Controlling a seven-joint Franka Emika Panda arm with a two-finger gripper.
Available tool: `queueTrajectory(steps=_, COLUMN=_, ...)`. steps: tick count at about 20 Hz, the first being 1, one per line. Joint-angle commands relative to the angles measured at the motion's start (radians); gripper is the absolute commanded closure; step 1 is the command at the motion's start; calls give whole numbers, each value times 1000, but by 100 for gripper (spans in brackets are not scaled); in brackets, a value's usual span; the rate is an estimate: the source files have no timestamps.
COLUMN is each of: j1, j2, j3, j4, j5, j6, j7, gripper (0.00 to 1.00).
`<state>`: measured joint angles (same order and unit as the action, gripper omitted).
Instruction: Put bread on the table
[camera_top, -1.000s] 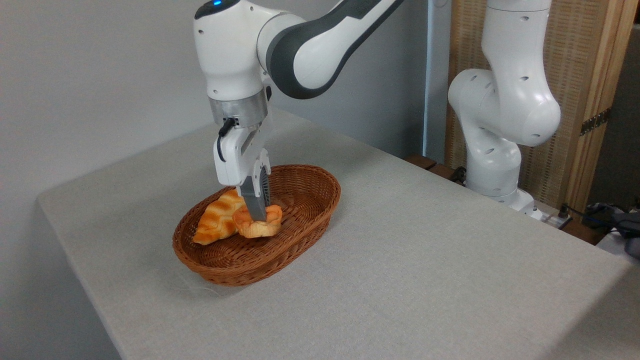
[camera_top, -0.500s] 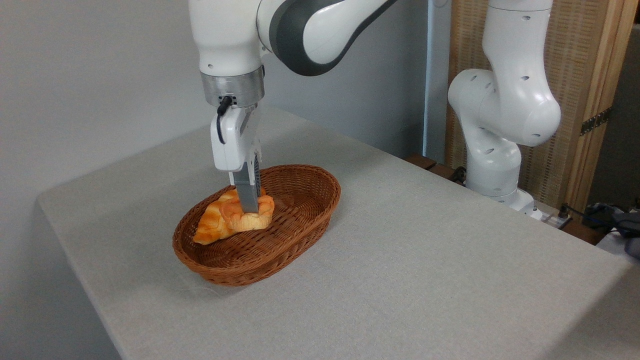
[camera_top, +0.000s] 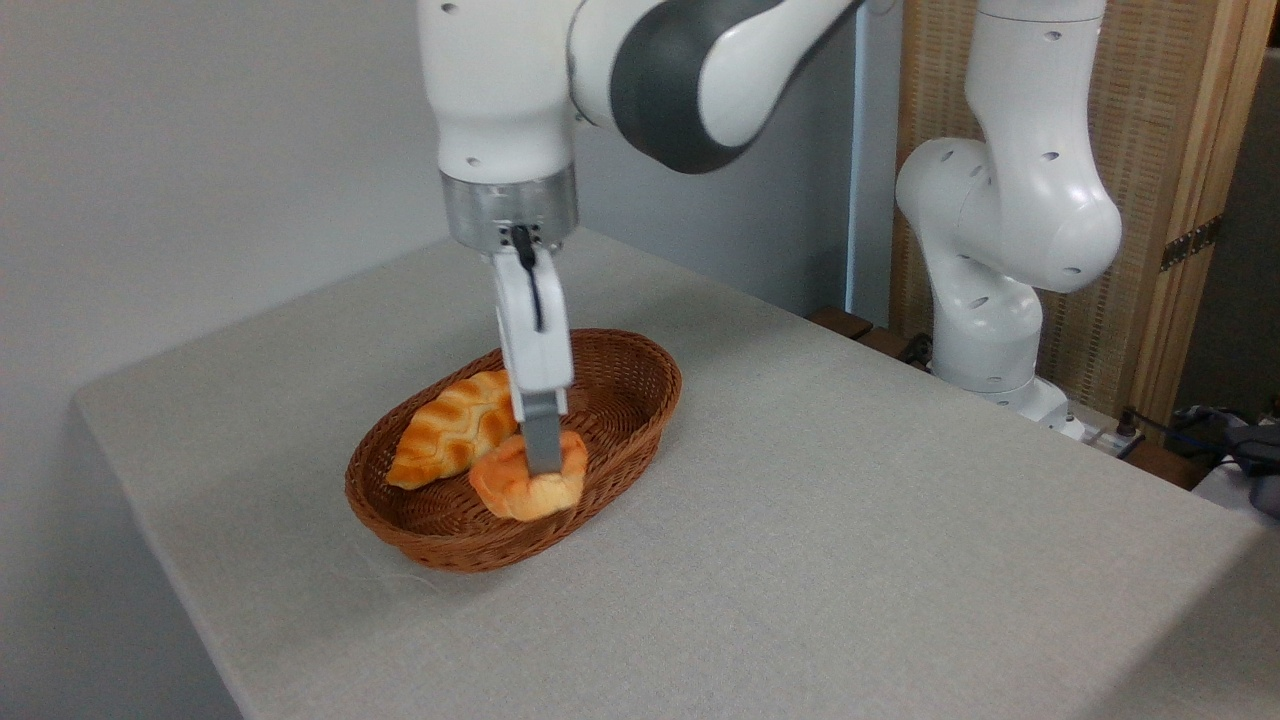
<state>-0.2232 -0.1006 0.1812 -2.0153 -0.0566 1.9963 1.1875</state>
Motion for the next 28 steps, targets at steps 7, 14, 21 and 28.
queueTrajectory(steps=7, j1=-7, j2=16, j3=104, j4=-3, j5=-5, j6=-19, j7=-51, gripper=84)
queueTrajectory(steps=14, j1=-7, j2=28, j3=161, j4=-6, j5=-3, j6=-19, j7=-46, gripper=12)
queueTrajectory(steps=21, j1=-15, j2=51, j3=161, j4=-6, j5=-5, j6=-10, j7=-45, gripper=0)
queueTrajectory(steps=28, j1=-42, j2=51, j3=150, j4=-5, j5=-6, j6=-10, j7=-49, gripper=0)
